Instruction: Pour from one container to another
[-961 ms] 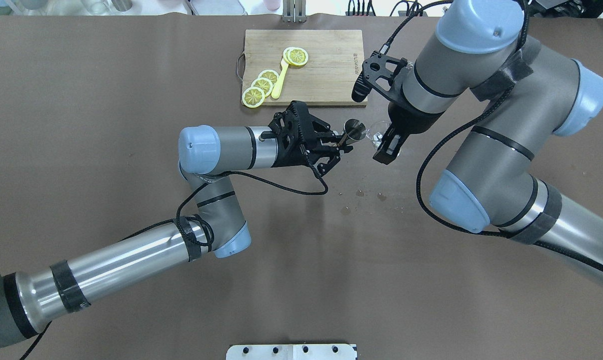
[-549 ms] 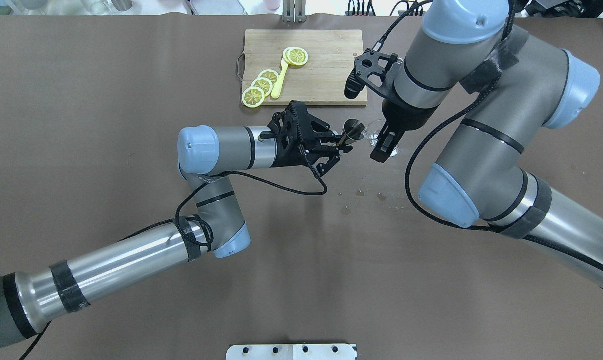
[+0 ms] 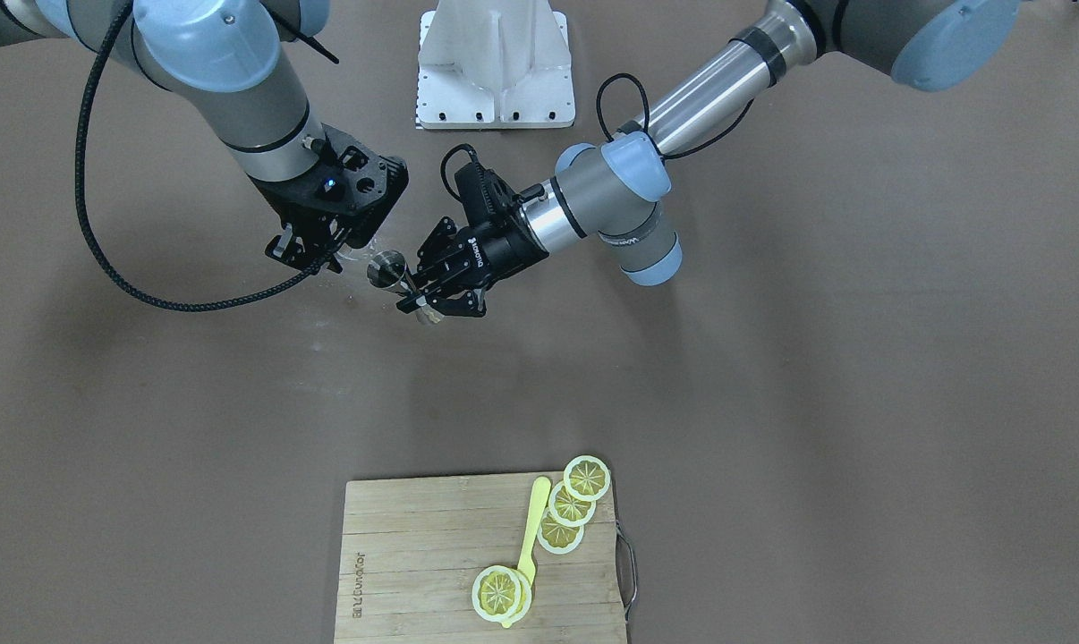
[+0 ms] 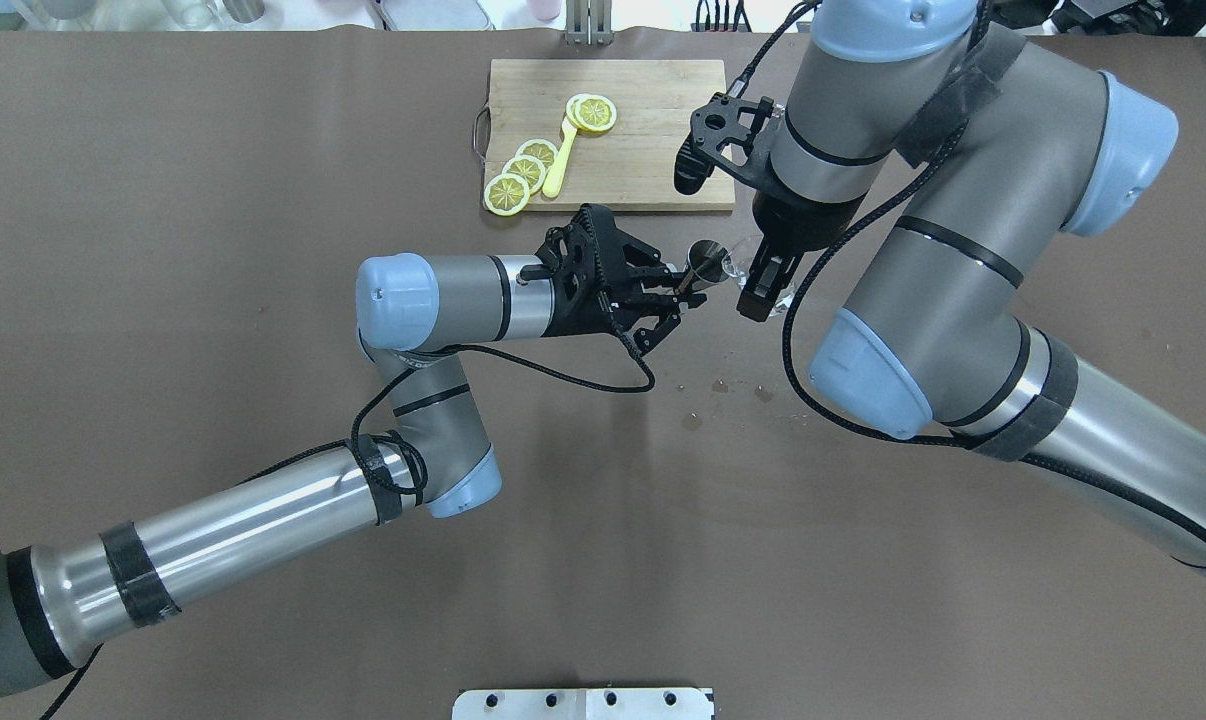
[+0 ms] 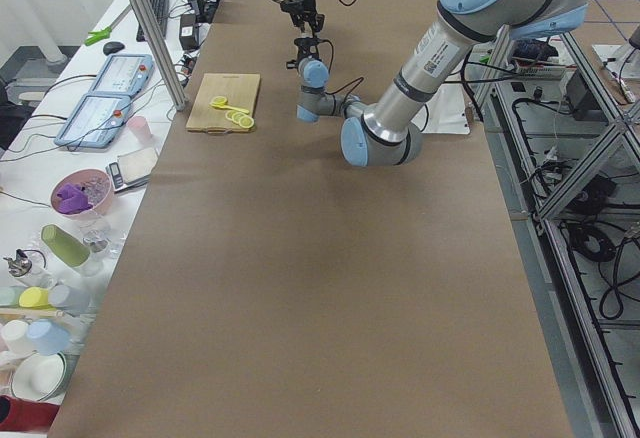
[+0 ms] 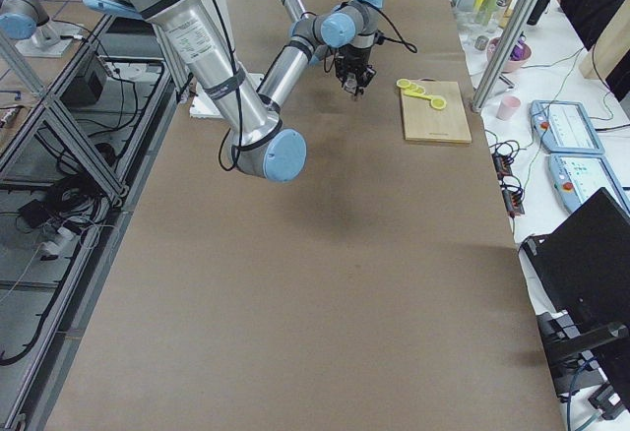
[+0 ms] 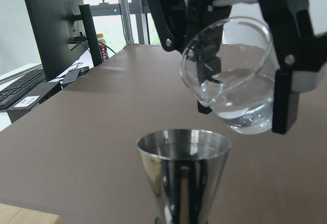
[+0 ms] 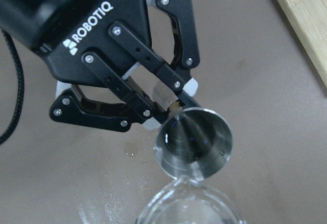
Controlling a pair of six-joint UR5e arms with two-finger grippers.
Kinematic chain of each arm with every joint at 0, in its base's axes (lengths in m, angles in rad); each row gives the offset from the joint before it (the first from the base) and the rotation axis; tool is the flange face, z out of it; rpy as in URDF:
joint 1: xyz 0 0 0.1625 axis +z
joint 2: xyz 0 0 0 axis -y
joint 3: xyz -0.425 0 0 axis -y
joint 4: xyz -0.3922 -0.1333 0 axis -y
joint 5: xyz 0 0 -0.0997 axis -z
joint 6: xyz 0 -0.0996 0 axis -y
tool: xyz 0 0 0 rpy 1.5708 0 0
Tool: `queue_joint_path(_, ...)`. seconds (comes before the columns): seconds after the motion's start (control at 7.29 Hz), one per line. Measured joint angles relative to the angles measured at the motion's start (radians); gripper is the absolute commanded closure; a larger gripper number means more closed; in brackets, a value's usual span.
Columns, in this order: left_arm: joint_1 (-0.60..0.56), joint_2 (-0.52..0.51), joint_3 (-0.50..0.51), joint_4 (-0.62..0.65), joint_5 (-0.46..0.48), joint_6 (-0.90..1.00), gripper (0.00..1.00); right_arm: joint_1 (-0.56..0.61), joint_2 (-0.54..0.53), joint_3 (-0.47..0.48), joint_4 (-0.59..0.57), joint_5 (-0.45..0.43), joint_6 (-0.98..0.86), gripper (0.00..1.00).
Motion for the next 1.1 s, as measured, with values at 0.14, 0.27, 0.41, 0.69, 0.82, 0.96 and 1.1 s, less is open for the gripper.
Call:
queue_joint_path(0.14,0.000,0.001,0.000,-0.002,0.000,0.000,1.00,0.000,0.012,-0.008,-0.027,0.001,-0.009,1.00)
queue_joint_path(0.27,0.001,0.001,0.000,-0.004,0.000,0.000,1.00,0.000,0.030,-0.022,-0.056,0.004,-0.012,1.00)
queue_joint_path(0.41,0.002,0.001,0.000,-0.004,0.001,0.000,1.00,-0.001,0.052,-0.042,-0.084,0.010,-0.013,1.00)
queue_joint_path(0.69,0.002,0.001,0.000,-0.005,0.001,-0.002,1.00,-0.001,0.083,-0.074,-0.131,0.019,-0.015,1.00)
queue_joint_path(0.82,0.002,0.001,-0.001,-0.005,0.001,-0.004,1.00,-0.001,0.092,-0.079,-0.152,0.021,-0.015,1.00)
queue_joint_path(0.96,0.002,0.001,-0.001,-0.006,0.001,-0.007,1.00,-0.001,0.100,-0.082,-0.177,0.022,-0.016,1.00)
queue_joint_path(1.1,0.002,0.001,-0.001,-0.006,0.001,-0.008,1.00,-0.001,0.109,-0.083,-0.204,0.022,-0.017,1.00)
